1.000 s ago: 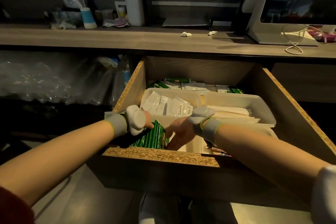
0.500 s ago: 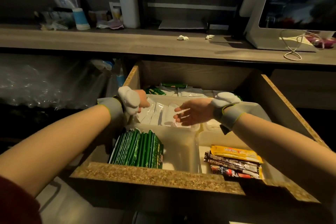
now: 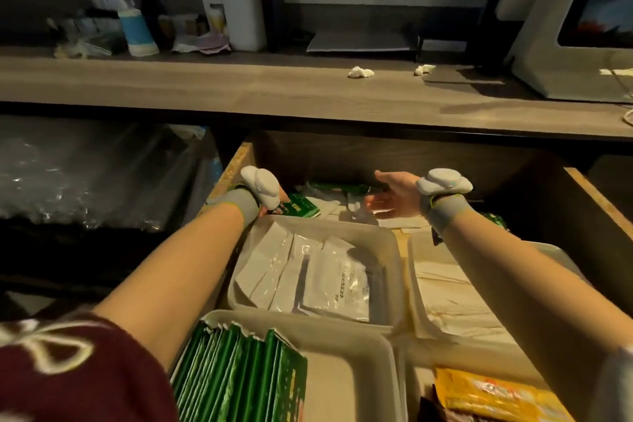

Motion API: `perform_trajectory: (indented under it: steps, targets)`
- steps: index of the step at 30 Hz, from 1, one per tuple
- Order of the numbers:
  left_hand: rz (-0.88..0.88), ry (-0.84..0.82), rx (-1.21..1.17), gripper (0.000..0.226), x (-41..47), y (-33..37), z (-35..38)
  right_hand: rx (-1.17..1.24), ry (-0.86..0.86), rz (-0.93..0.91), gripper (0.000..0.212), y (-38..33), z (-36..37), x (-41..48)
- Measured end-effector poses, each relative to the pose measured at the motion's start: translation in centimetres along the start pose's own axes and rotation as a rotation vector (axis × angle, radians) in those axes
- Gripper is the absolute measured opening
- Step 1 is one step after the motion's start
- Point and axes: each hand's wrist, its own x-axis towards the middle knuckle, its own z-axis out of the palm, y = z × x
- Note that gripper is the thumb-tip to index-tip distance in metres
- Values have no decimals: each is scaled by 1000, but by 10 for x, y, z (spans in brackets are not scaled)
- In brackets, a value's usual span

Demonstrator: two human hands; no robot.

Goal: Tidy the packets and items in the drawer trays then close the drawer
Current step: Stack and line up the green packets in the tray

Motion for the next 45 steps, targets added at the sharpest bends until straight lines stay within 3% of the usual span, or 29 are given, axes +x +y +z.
perform_trajectory:
  steps: [4, 8, 12, 16, 20, 23, 25, 27, 29, 32, 34, 35, 37, 40, 45]
  targets:
    - [-12, -12, -27, 55, 13, 6, 7, 8, -39, 39, 59, 6, 7, 30]
    - [-13, -93, -76, 54, 19, 11, 9, 48, -74, 41, 50, 11, 14, 45]
    - [-17, 69, -59, 63, 26, 13, 16, 96, -128, 37, 39, 14, 7, 40]
    - [11, 209, -179, 73, 20, 13, 12, 121, -16, -20, 16, 15, 9, 30]
    - [64, 381, -342, 57, -9, 16, 1, 128, 35, -131, 17, 8, 6, 5]
    - [148, 396, -405, 19, -30, 21, -18, 88, 4, -160, 24, 4, 8, -18]
    - [179, 387, -441, 24, -52, 21, -27, 52, -41, -187, 23, 5, 13, -39]
    - [222, 387, -492, 8, -74, 22, -31, 31, -110, -229, 18, 7, 19, -61]
    - [235, 354, -588, 32, -93, 20, -32, 39, -134, -262, 9, 11, 23, -85]
    - [278, 225, -674, 44, -124, 19, -27, 47, -148, -268, 43, 20, 24, -109]
    - [266, 173, -749, 44, -144, 15, -19, 11, -176, -232, 54, 30, 25, -122]
    - [252, 120, -789, 44, -151, 13, -14, -3, -189, -211, 48, 36, 27, -130]
    - [204, -18, -866, 39, -167, 9, -3, -43, -193, -182, 11, 48, 30, -142]
    - [174, -158, -995, 21, -192, 6, 13, -36, -146, -161, 20, 66, 33, -154]
    - [195, -229, -1050, 29, -221, 1, 39, 32, -129, -83, 22, 90, 44, -175]
